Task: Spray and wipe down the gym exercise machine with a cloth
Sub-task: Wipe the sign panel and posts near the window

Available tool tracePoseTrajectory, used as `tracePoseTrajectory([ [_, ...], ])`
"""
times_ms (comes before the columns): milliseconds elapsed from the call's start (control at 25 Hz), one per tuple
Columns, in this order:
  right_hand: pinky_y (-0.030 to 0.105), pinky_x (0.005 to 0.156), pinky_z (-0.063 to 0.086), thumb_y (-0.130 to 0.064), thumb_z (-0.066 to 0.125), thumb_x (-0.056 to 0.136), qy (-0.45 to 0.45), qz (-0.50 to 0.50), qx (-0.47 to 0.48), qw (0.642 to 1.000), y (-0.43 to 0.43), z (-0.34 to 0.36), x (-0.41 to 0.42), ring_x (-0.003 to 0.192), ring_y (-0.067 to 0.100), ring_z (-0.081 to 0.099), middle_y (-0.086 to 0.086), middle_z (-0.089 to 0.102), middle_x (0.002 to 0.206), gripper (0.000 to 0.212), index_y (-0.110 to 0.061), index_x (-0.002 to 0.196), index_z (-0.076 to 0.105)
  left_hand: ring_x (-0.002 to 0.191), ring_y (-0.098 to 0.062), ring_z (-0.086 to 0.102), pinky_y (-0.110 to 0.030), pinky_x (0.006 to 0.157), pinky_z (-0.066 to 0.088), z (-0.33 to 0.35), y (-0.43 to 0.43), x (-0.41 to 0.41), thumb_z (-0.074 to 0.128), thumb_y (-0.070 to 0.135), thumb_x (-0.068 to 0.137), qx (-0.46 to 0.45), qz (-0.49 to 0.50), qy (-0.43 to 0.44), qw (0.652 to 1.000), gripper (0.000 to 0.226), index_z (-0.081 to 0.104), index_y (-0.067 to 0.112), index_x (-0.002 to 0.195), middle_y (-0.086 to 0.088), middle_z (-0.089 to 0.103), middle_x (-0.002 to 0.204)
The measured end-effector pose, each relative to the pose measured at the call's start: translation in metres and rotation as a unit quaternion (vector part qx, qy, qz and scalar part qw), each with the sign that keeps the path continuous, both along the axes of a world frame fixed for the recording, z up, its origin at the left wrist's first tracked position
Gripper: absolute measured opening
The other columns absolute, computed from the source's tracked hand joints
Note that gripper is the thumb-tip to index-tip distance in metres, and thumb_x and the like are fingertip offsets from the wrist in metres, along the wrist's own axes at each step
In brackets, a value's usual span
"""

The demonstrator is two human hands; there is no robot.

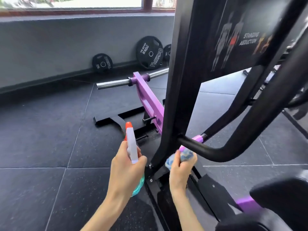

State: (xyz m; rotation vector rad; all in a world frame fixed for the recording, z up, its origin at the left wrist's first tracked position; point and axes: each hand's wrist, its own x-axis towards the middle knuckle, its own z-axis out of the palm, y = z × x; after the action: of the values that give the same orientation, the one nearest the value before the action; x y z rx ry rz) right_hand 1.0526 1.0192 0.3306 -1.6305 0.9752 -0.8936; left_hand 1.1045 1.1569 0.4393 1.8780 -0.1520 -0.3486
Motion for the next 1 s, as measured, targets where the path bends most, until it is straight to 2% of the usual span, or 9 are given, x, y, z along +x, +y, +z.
tracePoseTrajectory([
  [120, 0.007, 0.105, 0.02, -0.029, 0.06, 0.089, -0.002, 0.044, -0.069, 0.997, -0.001, -0.011, 0.037, 0.12, 0.006, 0.031, 0.017, 0.034, 0.135, 0.071, 0.009, 0.137, 0.024, 0.051, -0.007, 0.04, -0.03, 0.057, 0.039, -0.029, -0.01, 0.016, 0.058, -0.001, 0.08, -0.017, -0.024, -0.03, 0.999, 0.017, 0.05, 0.013, 0.078, 0.015, 0.051, 0.057],
  [240, 0.016, 0.109, 0.017, -0.039, 0.058, 0.086, 0.003, -0.037, -0.2, 0.979, -0.006, -0.045, 0.054, 0.119, 0.027, 0.034, 0.03, 0.043, 0.127, 0.072, 0.015, 0.13, 0.036, 0.052, -0.009, 0.038, -0.024, 0.054, 0.038, -0.073, -0.017, 0.032, 0.058, -0.003, 0.078, -0.037, -0.052, -0.066, 0.996, 0.015, 0.049, 0.009, 0.08, 0.002, 0.05, 0.06],
  [320, 0.015, 0.11, 0.018, -0.042, 0.062, 0.084, -0.005, -0.07, -0.272, 0.96, -0.016, -0.065, 0.057, 0.118, 0.029, 0.038, 0.028, 0.046, 0.124, 0.076, 0.015, 0.128, 0.038, 0.053, -0.01, 0.038, -0.019, 0.051, 0.036, -0.105, -0.022, 0.043, 0.058, -0.003, 0.078, -0.036, -0.082, -0.095, 0.991, 0.016, 0.048, 0.01, 0.078, -0.001, 0.049, 0.062],
  [400, 0.013, 0.106, 0.027, -0.043, 0.07, 0.079, -0.055, -0.079, -0.274, 0.957, -0.027, -0.078, 0.061, 0.116, 0.029, 0.042, 0.023, 0.045, 0.124, 0.08, 0.01, 0.129, 0.038, 0.053, -0.011, 0.037, -0.018, 0.049, 0.035, -0.134, -0.033, 0.056, 0.057, 0.0, 0.079, -0.041, -0.088, -0.112, 0.989, 0.022, 0.047, 0.018, 0.074, 0.007, 0.048, 0.057],
  [520, 0.013, 0.095, 0.039, -0.042, 0.077, 0.073, -0.121, -0.112, -0.277, 0.947, -0.033, -0.094, 0.065, 0.114, 0.023, 0.046, 0.015, 0.045, 0.124, 0.083, 0.002, 0.131, 0.037, 0.055, -0.014, 0.039, -0.02, 0.048, 0.033, -0.173, -0.059, 0.073, 0.056, 0.007, 0.082, -0.041, -0.095, -0.136, 0.985, 0.011, 0.047, 0.007, 0.075, 0.007, 0.048, 0.057],
  [640, 0.01, 0.093, 0.039, -0.046, 0.074, 0.073, -0.156, -0.121, -0.324, 0.925, -0.042, -0.111, 0.066, 0.114, 0.018, 0.048, 0.011, 0.046, 0.123, 0.082, 0.0, 0.131, 0.039, 0.055, -0.019, 0.04, -0.024, 0.048, 0.033, -0.201, -0.083, 0.088, 0.055, 0.009, 0.083, -0.049, -0.102, -0.19, 0.975, 0.016, 0.044, 0.007, 0.071, 0.001, 0.044, 0.058],
  [840, 0.024, 0.091, 0.047, -0.056, 0.068, 0.072, -0.21, -0.135, -0.38, 0.891, -0.053, -0.126, 0.076, 0.114, 0.019, 0.05, 0.007, 0.048, 0.122, 0.082, -0.003, 0.13, 0.042, 0.069, -0.034, 0.052, -0.037, 0.062, 0.04, -0.245, -0.096, 0.112, 0.048, 0.032, 0.072, -0.036, -0.063, -0.292, 0.954, 0.034, 0.059, 0.0, 0.076, -0.01, 0.058, 0.067],
  [920, 0.024, 0.092, 0.045, -0.053, 0.07, 0.074, -0.217, -0.151, -0.405, 0.875, -0.056, -0.131, 0.076, 0.112, 0.018, 0.049, 0.007, 0.048, 0.12, 0.077, -0.003, 0.127, 0.044, 0.074, -0.038, 0.059, -0.039, 0.067, 0.048, -0.266, -0.099, 0.118, 0.042, 0.034, 0.06, -0.065, -0.047, -0.303, 0.95, 0.043, 0.064, 0.003, 0.078, -0.014, 0.063, 0.071],
  [1000, 0.024, 0.094, 0.043, -0.05, 0.073, 0.075, -0.215, -0.147, -0.406, 0.876, -0.057, -0.138, 0.077, 0.113, 0.017, 0.048, 0.006, 0.046, 0.12, 0.076, -0.004, 0.128, 0.043, 0.068, -0.035, 0.054, -0.037, 0.066, 0.045, -0.282, -0.098, 0.116, 0.042, 0.032, 0.061, -0.107, -0.04, -0.294, 0.949, 0.041, 0.064, 0.001, 0.079, -0.012, 0.058, 0.066],
])
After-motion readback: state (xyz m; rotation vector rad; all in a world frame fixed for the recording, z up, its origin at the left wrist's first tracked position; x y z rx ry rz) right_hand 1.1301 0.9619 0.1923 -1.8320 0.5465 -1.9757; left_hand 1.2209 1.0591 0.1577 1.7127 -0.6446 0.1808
